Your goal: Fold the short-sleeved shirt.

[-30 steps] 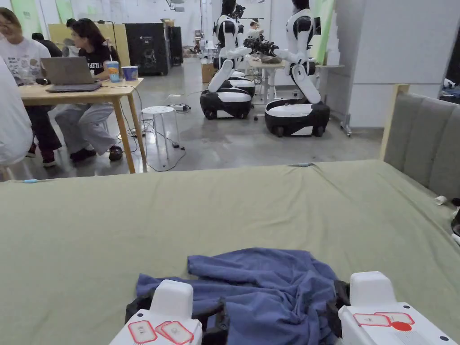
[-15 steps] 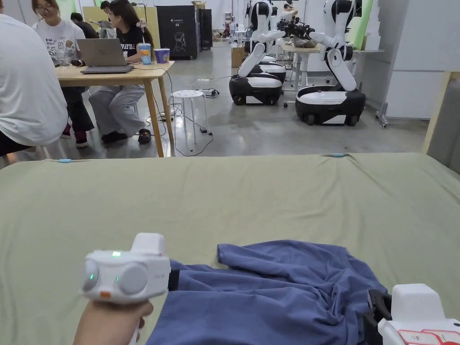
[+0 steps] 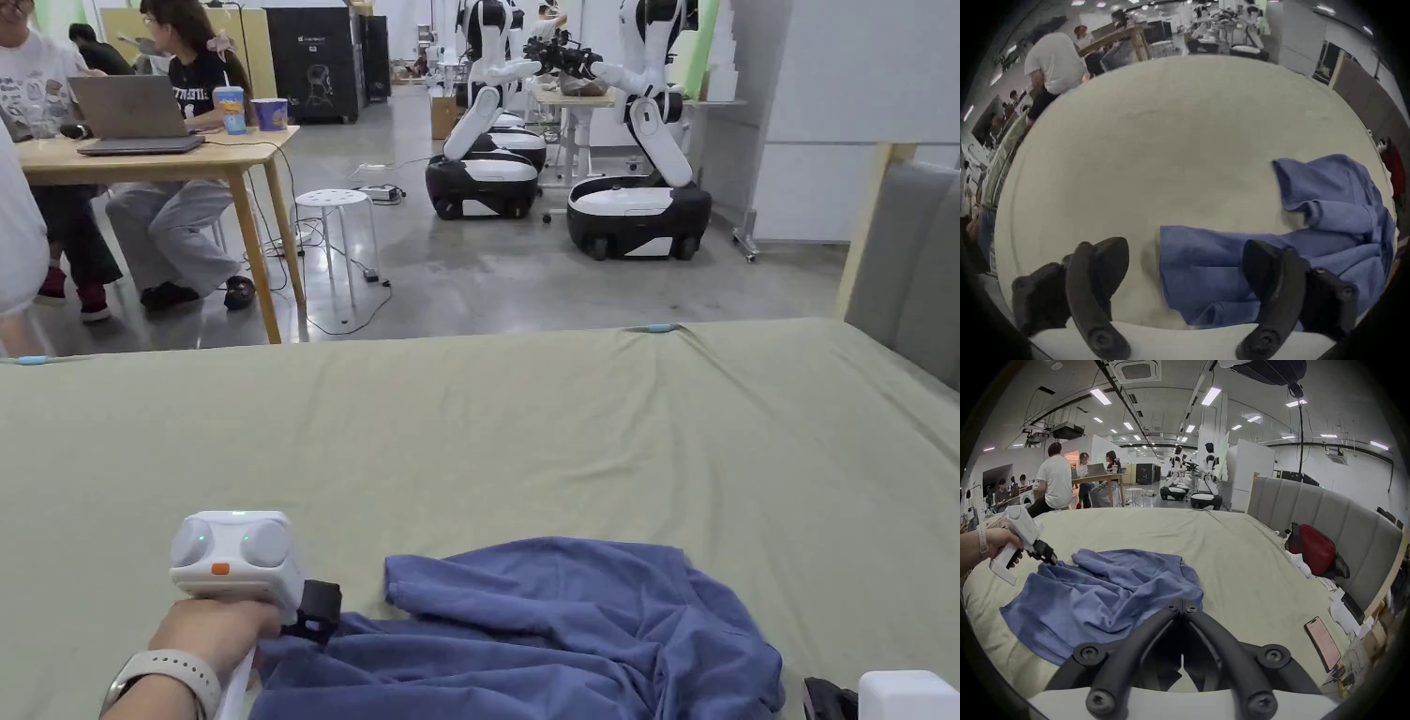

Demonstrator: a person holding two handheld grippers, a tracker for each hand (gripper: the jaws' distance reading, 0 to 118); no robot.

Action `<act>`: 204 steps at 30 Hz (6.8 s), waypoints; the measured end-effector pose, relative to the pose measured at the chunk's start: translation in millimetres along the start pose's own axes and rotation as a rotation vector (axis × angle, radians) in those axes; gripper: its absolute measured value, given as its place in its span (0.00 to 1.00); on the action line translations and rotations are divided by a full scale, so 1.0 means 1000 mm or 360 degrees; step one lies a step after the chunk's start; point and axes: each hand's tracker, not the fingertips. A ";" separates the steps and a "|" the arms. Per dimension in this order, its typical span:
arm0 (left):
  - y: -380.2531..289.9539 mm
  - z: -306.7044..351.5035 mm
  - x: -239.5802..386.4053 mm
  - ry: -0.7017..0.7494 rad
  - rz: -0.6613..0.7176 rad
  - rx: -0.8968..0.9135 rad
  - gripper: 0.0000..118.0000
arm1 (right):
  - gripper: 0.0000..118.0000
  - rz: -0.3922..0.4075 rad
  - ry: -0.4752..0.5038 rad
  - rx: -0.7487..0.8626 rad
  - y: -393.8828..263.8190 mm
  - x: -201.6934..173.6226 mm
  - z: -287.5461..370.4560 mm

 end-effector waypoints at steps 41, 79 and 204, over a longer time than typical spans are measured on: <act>-0.043 0.267 -0.065 0.0402 -0.0230 0.1021 0.00 | 0.09 0.0276 0.0244 0.0050 0.176 0.016 -0.018; -0.006 0.250 -0.102 0.0343 0.0035 0.1111 0.00 | 0.09 0.0111 -0.0029 0.0240 0.230 0.004 -0.092; 0.059 0.412 -0.094 0.0585 -0.0003 0.1487 0.00 | 0.03 0.0358 -0.0210 0.0831 0.411 -0.026 0.060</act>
